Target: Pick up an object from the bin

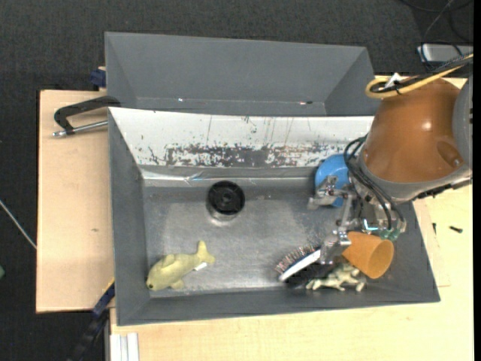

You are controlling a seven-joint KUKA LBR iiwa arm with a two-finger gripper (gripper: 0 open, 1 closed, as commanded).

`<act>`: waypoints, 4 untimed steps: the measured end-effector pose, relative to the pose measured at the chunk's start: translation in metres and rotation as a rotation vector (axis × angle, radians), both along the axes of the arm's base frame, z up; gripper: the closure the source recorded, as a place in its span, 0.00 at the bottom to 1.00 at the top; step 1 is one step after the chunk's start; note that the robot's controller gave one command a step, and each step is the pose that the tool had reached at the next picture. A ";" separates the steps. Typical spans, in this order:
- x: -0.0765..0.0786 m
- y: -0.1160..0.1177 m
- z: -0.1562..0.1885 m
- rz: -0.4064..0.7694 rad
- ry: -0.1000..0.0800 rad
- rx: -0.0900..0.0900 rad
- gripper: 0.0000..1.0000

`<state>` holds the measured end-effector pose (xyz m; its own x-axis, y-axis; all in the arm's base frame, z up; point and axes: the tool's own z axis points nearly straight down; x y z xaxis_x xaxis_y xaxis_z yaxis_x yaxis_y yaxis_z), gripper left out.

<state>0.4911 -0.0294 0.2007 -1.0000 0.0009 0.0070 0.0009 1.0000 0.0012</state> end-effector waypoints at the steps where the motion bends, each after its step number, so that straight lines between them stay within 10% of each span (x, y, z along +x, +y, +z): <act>1: 0.012 -0.004 -0.124 0.422 -0.020 0.005 0.00; 4: 0.009 0.011 -0.127 1.163 -0.021 0.001 0.00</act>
Offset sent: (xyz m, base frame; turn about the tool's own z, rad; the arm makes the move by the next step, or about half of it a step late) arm 0.0060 -0.0089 -0.1307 -0.4223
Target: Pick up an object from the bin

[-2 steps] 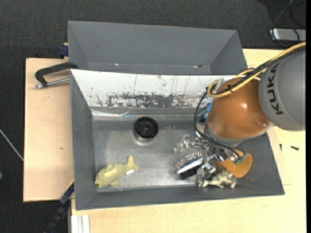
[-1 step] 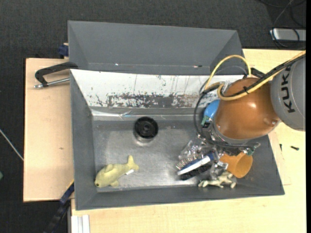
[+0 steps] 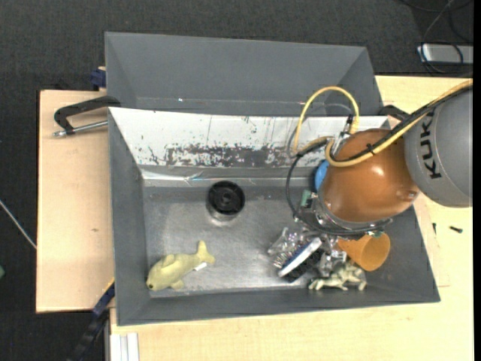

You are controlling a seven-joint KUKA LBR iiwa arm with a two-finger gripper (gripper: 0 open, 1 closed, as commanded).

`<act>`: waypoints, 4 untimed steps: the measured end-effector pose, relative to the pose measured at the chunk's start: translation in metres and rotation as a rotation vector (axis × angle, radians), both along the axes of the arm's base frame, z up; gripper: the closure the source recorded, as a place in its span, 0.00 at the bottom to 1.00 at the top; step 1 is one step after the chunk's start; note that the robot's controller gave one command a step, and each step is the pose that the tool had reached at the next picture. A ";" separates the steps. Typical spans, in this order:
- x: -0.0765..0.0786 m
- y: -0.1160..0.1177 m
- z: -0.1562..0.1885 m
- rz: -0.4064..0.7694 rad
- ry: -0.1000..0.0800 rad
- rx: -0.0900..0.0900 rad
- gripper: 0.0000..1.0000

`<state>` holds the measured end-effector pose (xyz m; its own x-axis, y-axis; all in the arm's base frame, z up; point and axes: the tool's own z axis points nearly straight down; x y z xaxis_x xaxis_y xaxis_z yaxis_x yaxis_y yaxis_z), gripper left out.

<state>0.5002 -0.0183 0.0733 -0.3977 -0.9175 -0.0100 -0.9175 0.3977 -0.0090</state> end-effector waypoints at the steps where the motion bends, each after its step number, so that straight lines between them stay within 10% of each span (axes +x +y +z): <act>1: -0.006 0.012 0.000 0.300 -0.001 -0.007 0.00; 2: -0.006 0.015 0.000 0.302 -0.001 -0.003 1.00; 4: -0.003 0.018 0.089 0.295 0.004 -0.006 1.00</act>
Offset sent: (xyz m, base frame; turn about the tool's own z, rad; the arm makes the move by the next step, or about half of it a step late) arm -0.0099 0.0117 -0.0033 -0.3044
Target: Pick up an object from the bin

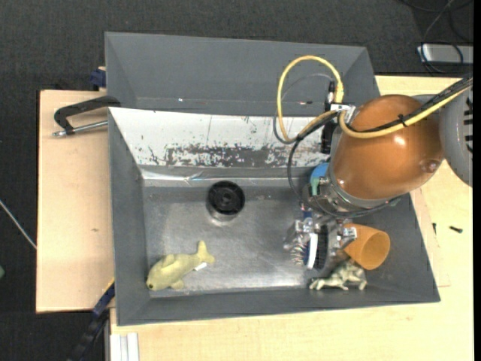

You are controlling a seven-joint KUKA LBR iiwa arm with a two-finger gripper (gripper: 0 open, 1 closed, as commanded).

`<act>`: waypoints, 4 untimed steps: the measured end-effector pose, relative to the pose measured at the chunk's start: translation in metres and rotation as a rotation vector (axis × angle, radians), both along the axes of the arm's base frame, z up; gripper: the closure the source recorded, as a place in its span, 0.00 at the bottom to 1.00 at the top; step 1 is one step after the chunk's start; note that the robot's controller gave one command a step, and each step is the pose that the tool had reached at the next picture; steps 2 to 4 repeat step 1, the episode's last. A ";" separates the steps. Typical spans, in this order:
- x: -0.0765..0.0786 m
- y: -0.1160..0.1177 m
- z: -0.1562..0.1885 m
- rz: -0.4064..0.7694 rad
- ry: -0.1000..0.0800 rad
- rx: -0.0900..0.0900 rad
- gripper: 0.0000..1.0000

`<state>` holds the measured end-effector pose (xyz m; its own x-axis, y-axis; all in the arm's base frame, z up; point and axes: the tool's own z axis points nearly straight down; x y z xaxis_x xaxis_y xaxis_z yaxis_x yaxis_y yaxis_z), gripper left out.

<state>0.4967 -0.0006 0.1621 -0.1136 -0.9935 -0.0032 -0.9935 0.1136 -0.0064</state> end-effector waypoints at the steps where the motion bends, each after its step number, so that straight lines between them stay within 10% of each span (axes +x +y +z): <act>1: 0.001 0.001 0.017 -0.003 0.002 0.000 1.00; 4: 0.001 0.001 0.017 -0.003 0.002 0.000 1.00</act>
Offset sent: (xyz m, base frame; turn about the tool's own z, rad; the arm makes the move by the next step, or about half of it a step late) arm 0.0000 -0.0001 0.0160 0.0000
